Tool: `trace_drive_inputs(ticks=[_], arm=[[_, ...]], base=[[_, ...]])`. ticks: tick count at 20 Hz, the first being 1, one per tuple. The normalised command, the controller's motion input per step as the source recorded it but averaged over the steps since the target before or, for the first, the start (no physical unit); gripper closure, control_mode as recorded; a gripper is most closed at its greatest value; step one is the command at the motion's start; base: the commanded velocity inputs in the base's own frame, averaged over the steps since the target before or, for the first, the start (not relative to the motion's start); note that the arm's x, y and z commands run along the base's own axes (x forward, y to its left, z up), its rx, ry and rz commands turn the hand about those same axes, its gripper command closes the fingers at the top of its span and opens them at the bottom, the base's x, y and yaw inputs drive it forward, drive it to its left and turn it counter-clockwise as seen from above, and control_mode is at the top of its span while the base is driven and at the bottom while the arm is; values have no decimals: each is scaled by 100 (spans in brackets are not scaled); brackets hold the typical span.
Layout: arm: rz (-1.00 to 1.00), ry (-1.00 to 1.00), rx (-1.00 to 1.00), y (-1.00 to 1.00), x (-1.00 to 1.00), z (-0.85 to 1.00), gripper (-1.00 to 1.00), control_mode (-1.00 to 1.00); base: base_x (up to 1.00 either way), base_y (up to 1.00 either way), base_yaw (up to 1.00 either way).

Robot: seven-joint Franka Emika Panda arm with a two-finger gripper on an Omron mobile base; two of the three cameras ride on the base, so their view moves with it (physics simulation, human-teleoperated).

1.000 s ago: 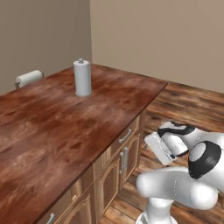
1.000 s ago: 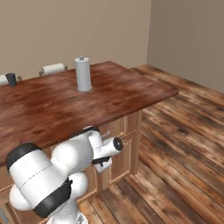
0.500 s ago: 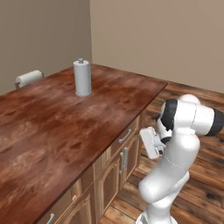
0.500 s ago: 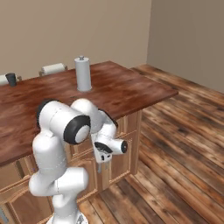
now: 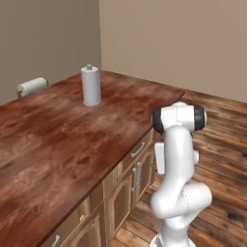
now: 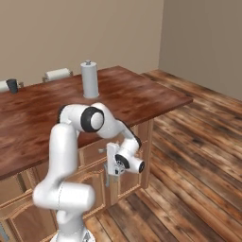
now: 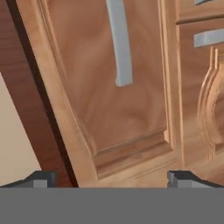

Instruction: Take a straw from the drawer in front and place it inside the glass cup on the dining counter.

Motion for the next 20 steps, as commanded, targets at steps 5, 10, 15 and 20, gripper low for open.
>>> trace_drive_inputs(ticks=[5, 10, 15, 20], arm=[[-3, -6, 9, 3, 52, -2, -100, -100], [-2, -2, 4, 20, 52, -15, -100, -100], [-2, 0, 0, 34, 50, -20, -100, -100], [-2, 0, 0, 30, 37, -27, -100, -100]], base=[[0, 0, 0], [0, 0, 0], [0, 0, 0], [0, 0, 0]])
